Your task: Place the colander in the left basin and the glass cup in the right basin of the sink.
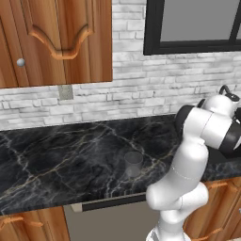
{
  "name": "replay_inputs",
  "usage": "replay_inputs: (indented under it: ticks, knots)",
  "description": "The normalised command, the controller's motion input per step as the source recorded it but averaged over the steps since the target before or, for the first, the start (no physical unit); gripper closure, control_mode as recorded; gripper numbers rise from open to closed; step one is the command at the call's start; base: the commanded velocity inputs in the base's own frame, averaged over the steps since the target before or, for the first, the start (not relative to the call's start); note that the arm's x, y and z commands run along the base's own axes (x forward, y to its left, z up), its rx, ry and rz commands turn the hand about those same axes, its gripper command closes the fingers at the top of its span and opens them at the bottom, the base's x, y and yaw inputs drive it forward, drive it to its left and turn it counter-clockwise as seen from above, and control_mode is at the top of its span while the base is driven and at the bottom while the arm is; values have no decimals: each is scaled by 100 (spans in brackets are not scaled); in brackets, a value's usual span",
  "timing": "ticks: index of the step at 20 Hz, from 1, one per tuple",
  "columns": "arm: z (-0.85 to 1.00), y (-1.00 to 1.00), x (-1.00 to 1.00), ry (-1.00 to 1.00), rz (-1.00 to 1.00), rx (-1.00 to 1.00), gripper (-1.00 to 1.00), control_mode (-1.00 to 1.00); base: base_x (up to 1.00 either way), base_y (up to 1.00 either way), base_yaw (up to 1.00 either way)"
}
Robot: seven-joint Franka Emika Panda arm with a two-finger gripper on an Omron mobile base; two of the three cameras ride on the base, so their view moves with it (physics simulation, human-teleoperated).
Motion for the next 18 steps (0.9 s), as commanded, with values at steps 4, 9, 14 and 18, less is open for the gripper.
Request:
replay_inputs:
  ticks: [4, 9, 14, 18]
  knots:
    - [-11, -22, 8, -1, -12, 0, 100, -100, 0, 0, 0]
    - [-28, -4, 4, -4, -6, -4, 100, -100, 0, 0, 0]
    - [-19, -1, 0, -4, -13, -2, 100, -100, 0, 0, 0]
    - [-1, 0, 5, 0, -26, 0, 100, -100, 0, 0, 0]
